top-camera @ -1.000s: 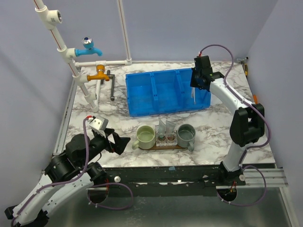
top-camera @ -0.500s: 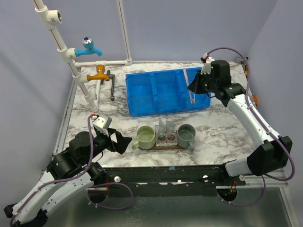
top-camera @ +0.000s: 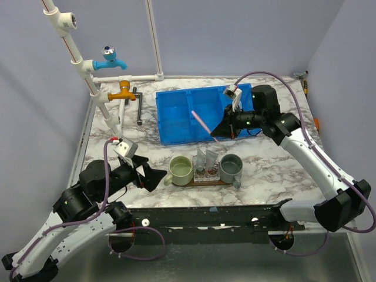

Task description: Prepare toiletry sets of a toothbrush and toothpaste on the tray

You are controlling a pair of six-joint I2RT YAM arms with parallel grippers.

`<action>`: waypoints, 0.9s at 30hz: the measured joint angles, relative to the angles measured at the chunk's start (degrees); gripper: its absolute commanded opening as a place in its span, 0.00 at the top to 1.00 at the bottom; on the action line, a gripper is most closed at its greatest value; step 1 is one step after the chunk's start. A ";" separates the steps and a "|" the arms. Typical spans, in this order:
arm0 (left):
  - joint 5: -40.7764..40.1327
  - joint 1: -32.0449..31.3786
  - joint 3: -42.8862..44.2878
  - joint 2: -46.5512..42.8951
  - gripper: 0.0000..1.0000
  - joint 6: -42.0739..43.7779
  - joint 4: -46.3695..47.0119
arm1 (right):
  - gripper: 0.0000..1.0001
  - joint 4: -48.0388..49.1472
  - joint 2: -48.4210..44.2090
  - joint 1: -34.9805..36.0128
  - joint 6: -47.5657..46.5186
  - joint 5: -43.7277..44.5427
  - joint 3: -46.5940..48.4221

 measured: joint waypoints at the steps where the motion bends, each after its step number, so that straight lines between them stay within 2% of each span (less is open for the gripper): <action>1: 0.57 0.00 0.44 0.26 0.01 -0.17 0.09 | 1.00 -0.70 0.00 1.29 -0.55 -0.96 0.07; 9: 3.63 0.00 7.17 6.34 0.01 -1.92 -1.49 | 1.00 -5.68 1.22 10.32 -4.39 -6.56 2.56; 16: 8.83 0.00 11.39 10.99 0.01 -2.84 -2.86 | 1.00 -8.68 2.54 13.25 -8.04 -11.50 4.52; 27: 20.68 0.37 13.29 12.37 0.01 -5.53 -0.57 | 1.00 -9.44 2.60 18.91 -10.12 -18.51 5.62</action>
